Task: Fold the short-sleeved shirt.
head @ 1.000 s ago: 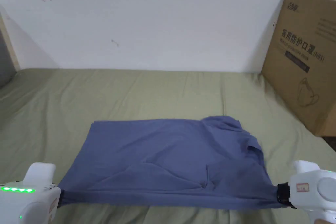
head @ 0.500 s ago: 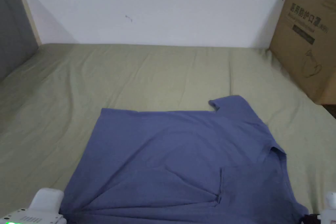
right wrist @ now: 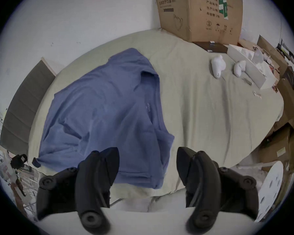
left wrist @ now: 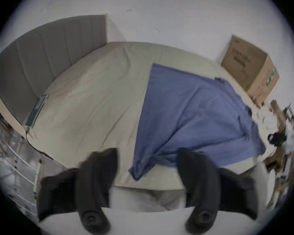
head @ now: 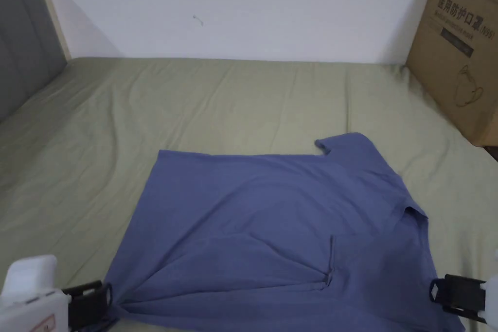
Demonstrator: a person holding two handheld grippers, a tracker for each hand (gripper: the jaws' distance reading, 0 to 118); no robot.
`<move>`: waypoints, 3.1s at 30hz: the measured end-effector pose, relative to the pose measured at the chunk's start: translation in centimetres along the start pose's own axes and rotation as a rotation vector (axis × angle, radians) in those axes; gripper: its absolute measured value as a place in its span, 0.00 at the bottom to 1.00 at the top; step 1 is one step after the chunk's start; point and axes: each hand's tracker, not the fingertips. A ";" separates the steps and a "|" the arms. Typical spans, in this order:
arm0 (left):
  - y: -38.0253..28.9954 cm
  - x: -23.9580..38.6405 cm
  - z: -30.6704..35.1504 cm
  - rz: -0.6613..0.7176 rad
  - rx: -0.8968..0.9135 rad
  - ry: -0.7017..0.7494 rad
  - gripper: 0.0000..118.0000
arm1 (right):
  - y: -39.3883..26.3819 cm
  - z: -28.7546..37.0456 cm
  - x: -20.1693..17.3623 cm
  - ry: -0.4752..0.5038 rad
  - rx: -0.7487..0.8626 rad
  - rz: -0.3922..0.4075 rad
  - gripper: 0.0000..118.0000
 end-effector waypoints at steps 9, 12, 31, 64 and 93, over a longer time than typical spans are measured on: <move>1.3 2.9 -3.6 -0.073 -0.073 0.024 0.00 | 0.7 -2.8 -3.5 -0.020 0.024 0.057 0.00; 2.2 4.1 -5.1 -0.072 -0.083 0.018 0.00 | 2.0 -3.8 -4.1 -0.008 0.016 0.052 0.00; 23.4 7.2 -27.8 -0.127 -0.129 0.054 0.01 | 10.5 -12.4 -8.1 0.007 0.006 0.070 0.00; 28.9 7.3 -33.5 -0.163 -0.167 0.078 0.02 | 19.8 -15.3 -5.5 0.039 0.004 0.041 0.23; 29.0 7.7 -25.1 -0.195 -0.103 0.067 0.02 | 30.4 -21.7 -5.8 -0.019 -0.110 0.148 0.00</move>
